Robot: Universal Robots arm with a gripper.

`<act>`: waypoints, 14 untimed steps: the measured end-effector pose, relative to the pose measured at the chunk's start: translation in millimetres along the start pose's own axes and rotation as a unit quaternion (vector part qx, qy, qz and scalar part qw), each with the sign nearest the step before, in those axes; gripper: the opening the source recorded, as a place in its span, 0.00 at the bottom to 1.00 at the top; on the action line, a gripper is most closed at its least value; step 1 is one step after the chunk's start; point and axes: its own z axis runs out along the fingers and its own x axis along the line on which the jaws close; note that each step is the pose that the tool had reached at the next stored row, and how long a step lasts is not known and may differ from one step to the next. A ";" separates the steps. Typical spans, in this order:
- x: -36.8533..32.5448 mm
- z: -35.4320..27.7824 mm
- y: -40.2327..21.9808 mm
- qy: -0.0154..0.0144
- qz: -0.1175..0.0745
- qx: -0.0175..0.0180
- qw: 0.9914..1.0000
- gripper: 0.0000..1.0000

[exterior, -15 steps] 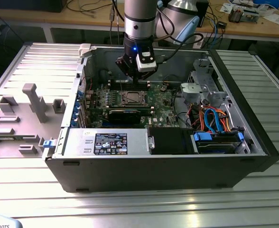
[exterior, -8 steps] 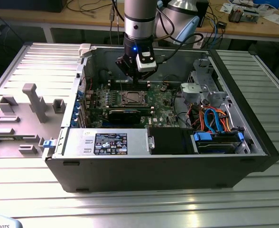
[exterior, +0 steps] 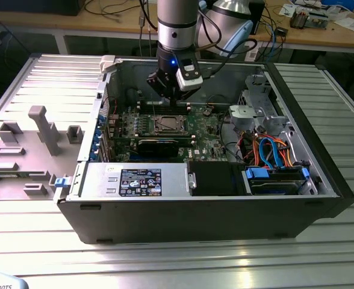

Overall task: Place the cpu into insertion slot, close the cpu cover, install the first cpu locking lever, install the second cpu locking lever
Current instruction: 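Install the first cpu locking lever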

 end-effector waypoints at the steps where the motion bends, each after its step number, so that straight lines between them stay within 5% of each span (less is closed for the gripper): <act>1: 0.0 0.0 0.0 0.000 -0.009 0.000 1.000 0.11; 3: 0.0 0.0 0.0 0.001 -0.026 -0.001 1.000 0.11; 11: 0.0 0.0 0.0 0.001 -0.028 -0.001 1.000 0.11; 14: 0.4 0.1 -0.1 -0.002 -0.028 -0.001 1.000 0.11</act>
